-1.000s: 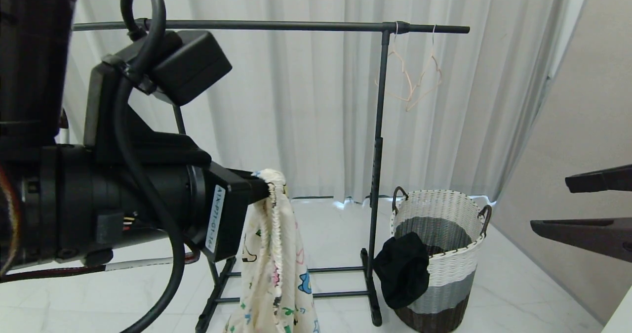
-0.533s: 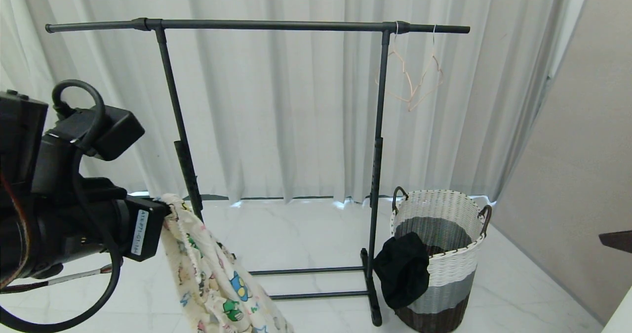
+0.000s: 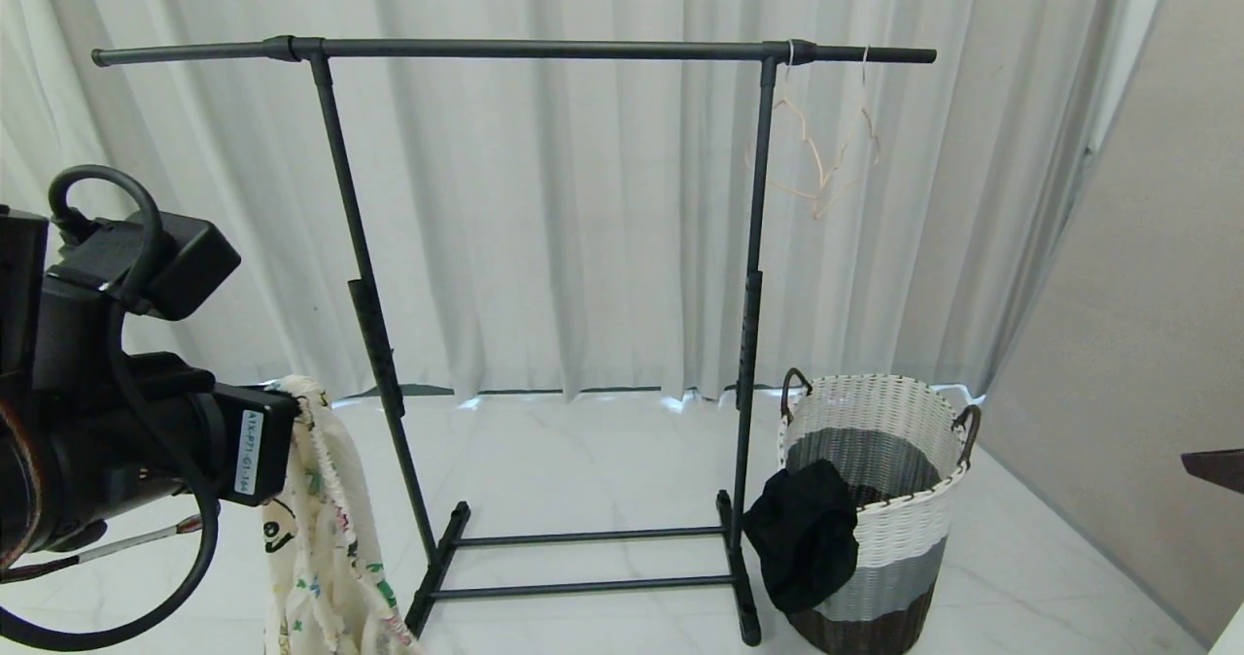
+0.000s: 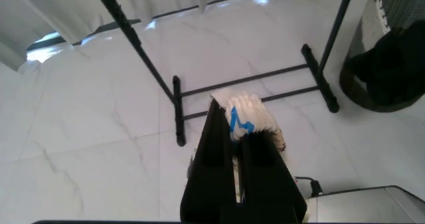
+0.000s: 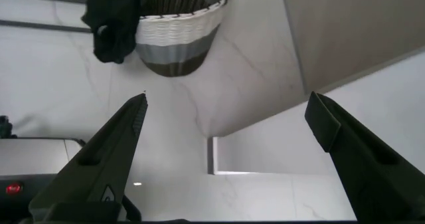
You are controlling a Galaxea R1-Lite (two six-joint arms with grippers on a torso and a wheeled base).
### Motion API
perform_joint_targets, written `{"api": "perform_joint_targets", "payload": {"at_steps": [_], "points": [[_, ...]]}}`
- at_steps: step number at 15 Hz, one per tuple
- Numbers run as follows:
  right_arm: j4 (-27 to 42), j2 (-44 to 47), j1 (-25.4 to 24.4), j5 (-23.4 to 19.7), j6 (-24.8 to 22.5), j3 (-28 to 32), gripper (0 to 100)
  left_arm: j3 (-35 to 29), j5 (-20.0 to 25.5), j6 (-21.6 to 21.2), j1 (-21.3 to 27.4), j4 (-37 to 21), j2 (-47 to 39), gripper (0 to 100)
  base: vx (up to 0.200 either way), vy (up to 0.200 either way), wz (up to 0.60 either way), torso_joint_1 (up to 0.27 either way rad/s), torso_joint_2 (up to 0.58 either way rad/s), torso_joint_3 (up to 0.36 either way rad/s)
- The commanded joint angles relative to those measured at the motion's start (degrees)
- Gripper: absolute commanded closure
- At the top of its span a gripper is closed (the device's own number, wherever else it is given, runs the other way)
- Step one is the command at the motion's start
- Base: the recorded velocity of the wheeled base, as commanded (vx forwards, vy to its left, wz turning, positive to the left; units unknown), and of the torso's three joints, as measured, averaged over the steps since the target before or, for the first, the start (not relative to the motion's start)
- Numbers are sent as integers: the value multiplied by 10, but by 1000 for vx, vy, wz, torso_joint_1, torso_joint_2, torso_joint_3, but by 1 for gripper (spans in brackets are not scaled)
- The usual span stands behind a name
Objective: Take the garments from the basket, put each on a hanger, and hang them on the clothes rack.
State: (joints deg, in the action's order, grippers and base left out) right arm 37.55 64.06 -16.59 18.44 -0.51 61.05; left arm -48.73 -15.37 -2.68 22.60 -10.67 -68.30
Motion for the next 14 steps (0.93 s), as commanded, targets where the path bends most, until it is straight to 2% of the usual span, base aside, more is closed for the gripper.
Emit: {"api": "perform_joint_targets", "payload": {"at_steps": [1, 4, 8, 11, 14], "points": [[-1, 4, 3, 0, 0, -4, 0, 0, 0, -3, 0, -1, -1, 100, 0, 200, 0, 7, 2, -2], [-7, 5, 5, 0, 1, -4, 0, 0, 0, -3, 0, -1, 0, 100, 0, 200, 0, 1, 4, -2], [-27, -1, 5, 6, 0, -21, 0, 1, 1, -1, 0, 3, 4, 100, 0, 0, 0, 0, 0, 0], [-118, 0, 5, 4, -2, -46, 0, 2, 0, -3, 0, 3, 3, 100, 0, 0, 0, 0, 0, 0], [-123, 1, 5, 5, -2, -47, 0, 10, -4, -23, 0, 3, 4, 100, 0, 0, 0, 37, -98, -93]]}}
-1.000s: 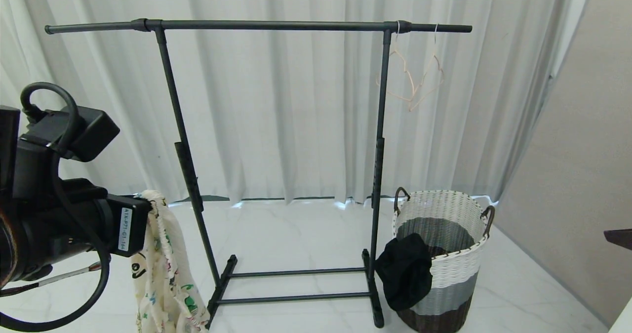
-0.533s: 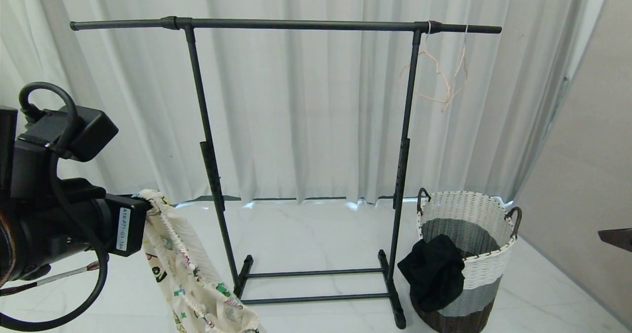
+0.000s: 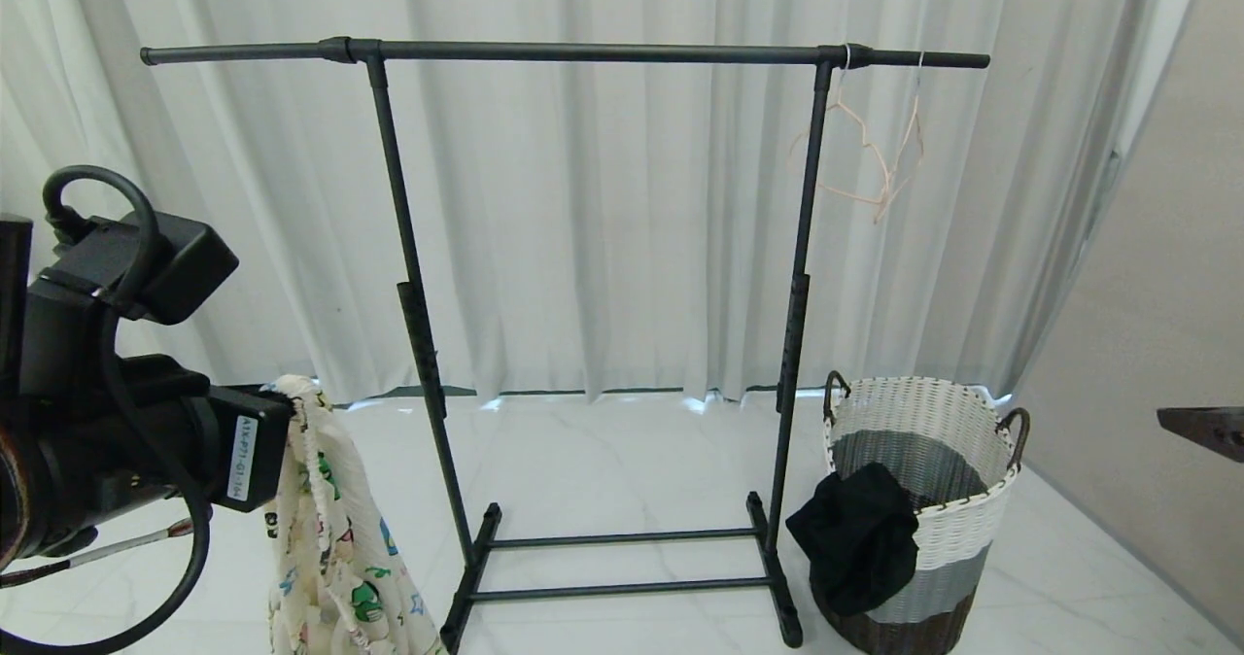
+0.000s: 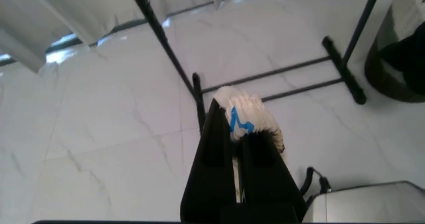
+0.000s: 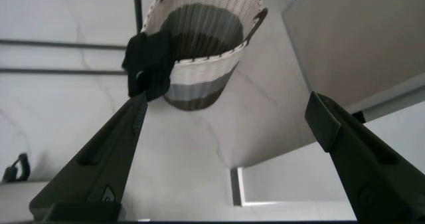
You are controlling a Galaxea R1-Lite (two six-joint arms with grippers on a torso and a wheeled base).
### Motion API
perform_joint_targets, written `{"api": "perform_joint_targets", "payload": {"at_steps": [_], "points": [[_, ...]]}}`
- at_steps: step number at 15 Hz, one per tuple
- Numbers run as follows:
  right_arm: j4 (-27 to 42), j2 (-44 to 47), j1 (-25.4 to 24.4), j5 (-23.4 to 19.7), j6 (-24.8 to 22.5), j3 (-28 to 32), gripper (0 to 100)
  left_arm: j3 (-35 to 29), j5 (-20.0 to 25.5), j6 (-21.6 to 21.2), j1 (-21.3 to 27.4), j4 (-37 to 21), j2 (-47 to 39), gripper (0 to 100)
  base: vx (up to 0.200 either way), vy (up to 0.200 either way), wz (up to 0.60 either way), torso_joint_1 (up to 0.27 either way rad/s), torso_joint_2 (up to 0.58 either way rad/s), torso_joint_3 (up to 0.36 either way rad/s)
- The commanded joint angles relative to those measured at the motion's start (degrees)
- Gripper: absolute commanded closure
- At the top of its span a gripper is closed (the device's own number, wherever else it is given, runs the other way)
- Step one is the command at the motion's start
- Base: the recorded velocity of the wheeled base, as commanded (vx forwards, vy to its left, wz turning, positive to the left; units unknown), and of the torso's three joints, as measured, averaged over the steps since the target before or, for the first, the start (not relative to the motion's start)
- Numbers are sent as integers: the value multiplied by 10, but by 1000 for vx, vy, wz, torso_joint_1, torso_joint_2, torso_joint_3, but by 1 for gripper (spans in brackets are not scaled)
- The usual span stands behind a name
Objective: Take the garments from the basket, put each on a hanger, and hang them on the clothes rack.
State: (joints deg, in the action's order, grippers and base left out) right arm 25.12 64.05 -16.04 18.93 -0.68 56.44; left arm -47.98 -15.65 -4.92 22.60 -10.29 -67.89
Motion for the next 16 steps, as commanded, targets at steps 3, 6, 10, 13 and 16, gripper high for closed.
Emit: {"api": "perform_joint_targets", "payload": {"at_steps": [3, 6, 10, 13, 16], "points": [[-4, 1, 9, -2, 0, -1, 0, 3, -1, -1, 0, -1, 0, 100, 0, 0, 0, 103, -391, -255], [-25, 3, 31, -7, 1, -1, 0, 3, -1, -4, 0, -1, 1, 100, 0, 0, 0, 176, -465, -290], [-37, 11, 49, -11, 2, -1, 0, 14, -1, -13, 0, -1, 1, 100, 0, 0, 0, 193, -467, -287], [-37, 13, 59, -15, 2, -1, 0, 15, -1, -12, 0, -1, 2, 100, 0, 0, 0, 201, -474, -277], [-50, 26, 69, -15, 3, -2, 0, 16, -1, -13, 0, -1, 2, 100, 0, 0, 0, 211, -492, -281]]}}
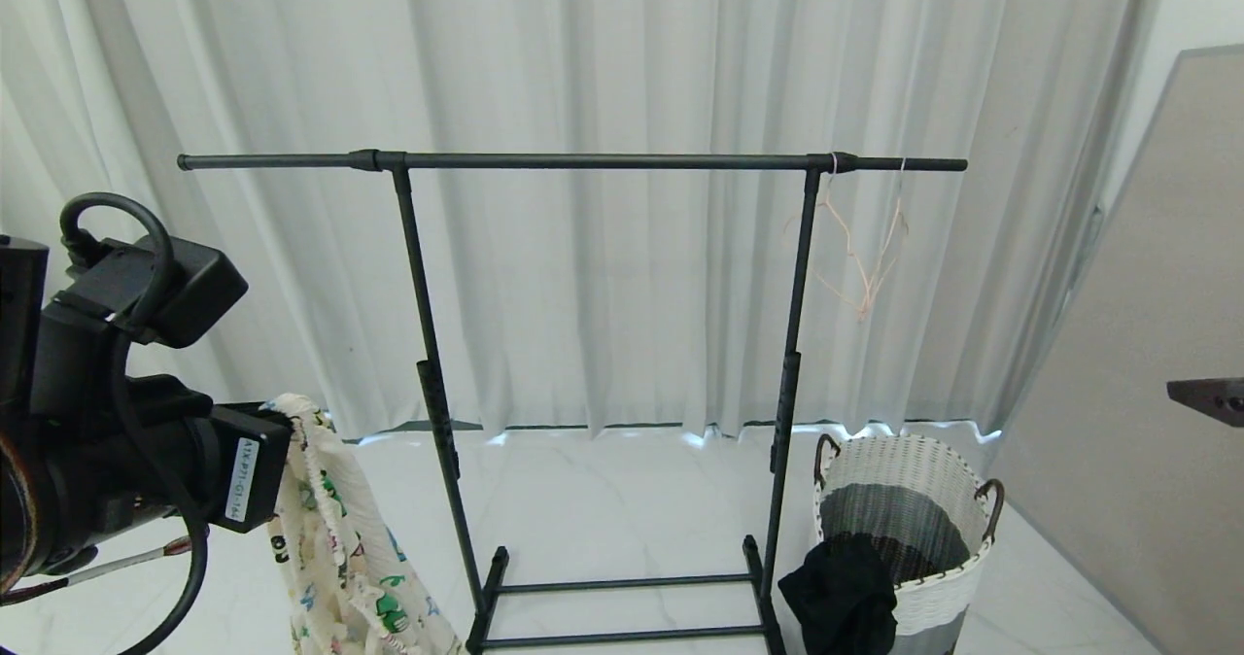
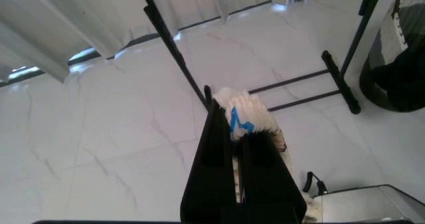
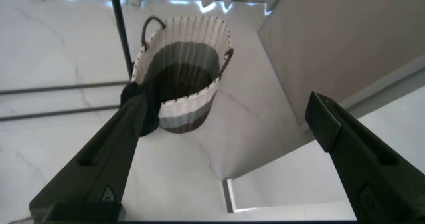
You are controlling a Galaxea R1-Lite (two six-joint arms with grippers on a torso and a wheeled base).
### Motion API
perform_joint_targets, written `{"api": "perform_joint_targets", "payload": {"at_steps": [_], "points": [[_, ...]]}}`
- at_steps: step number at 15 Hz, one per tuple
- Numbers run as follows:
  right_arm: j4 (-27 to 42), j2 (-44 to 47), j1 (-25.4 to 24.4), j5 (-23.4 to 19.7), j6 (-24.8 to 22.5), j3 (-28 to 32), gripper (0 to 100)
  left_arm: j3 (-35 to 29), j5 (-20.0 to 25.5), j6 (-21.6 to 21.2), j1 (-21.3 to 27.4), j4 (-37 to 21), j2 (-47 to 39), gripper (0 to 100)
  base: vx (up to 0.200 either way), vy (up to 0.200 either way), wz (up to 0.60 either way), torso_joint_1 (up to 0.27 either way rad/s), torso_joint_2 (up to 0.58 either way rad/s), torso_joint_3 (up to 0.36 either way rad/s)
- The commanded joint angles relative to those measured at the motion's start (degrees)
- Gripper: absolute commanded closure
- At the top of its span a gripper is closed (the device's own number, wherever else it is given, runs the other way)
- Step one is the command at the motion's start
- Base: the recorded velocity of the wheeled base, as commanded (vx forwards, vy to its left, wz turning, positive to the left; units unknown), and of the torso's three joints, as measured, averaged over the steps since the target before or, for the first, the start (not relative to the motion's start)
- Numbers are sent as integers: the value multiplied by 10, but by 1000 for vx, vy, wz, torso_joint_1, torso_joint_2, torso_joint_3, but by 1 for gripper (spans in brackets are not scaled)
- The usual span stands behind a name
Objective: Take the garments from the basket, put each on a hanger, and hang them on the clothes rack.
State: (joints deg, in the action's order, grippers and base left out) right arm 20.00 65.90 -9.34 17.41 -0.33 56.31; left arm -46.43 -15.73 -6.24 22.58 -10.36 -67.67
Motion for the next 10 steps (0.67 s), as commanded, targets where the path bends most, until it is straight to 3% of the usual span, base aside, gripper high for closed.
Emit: {"api": "perform_joint_targets", "payload": {"at_steps": [1, 7, 10], "points": [[-9, 12, 3, 1, 0, -2, 0, 0, 0, 0, 0, 0, 0, 100, 0, 0, 0, 227, -491, -281], [-35, 27, 19, 2, 0, -5, 0, 0, 0, 1, 1, 0, 0, 100, 0, 0, 0, 238, -526, -290], [-64, 26, 19, -6, -3, -18, 0, 0, 1, 2, 2, 0, 0, 100, 200, 0, 0, 146, -336, -164]]}}
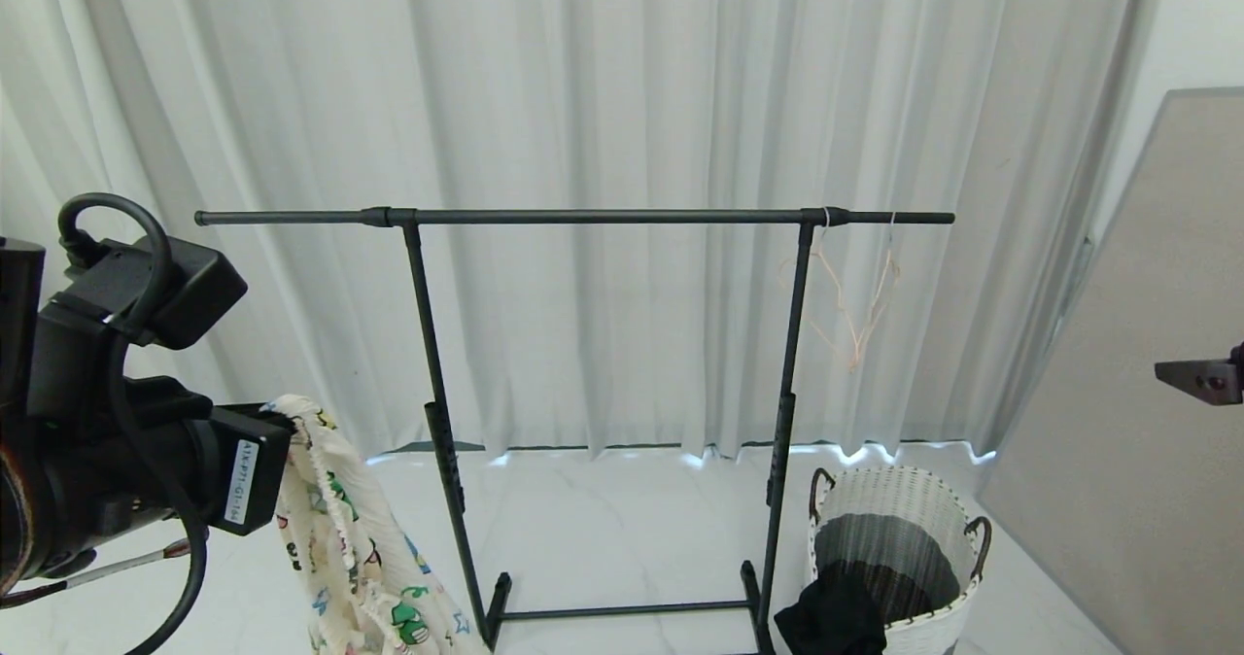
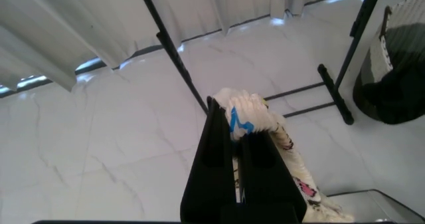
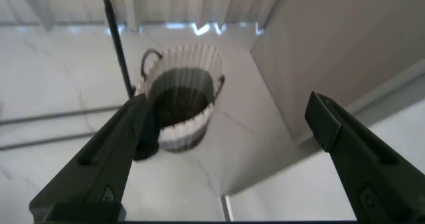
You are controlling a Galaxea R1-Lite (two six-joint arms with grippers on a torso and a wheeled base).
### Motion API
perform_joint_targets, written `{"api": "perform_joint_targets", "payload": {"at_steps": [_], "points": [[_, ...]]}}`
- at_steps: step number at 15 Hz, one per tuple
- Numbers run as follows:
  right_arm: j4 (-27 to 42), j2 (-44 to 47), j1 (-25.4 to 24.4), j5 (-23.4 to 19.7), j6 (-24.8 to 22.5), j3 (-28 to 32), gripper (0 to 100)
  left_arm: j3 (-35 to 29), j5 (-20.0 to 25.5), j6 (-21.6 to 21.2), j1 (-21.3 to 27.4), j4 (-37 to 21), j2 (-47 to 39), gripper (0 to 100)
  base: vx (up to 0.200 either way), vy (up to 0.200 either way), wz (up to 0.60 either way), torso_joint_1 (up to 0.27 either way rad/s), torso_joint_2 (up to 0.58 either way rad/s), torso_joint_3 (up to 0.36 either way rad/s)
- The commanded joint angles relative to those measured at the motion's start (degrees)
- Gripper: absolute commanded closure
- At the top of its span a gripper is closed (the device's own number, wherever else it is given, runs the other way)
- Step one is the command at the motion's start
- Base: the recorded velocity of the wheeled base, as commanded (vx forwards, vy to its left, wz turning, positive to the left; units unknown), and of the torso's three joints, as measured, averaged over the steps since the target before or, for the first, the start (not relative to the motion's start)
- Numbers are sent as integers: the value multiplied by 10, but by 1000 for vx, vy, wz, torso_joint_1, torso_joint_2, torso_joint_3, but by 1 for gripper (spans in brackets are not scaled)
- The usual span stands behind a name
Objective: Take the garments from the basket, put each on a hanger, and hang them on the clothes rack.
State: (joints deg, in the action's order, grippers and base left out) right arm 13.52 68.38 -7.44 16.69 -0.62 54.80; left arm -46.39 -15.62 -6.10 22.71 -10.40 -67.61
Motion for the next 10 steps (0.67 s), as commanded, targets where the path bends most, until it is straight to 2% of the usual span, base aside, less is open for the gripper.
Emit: {"api": "perform_joint_targets", "payload": {"at_steps": [1, 10], "points": [[-10, 4, 1, -12, -2, -3, 0, 0, 0, 0, 1, 0, -1, 100, 200, 0, 0, 46, -100, -36], [-67, 54, 7, -34, 2, -3, 0, -1, 0, -1, 15, 0, 8, 100, 200, 0, 0, 14, -8, -6]]}}
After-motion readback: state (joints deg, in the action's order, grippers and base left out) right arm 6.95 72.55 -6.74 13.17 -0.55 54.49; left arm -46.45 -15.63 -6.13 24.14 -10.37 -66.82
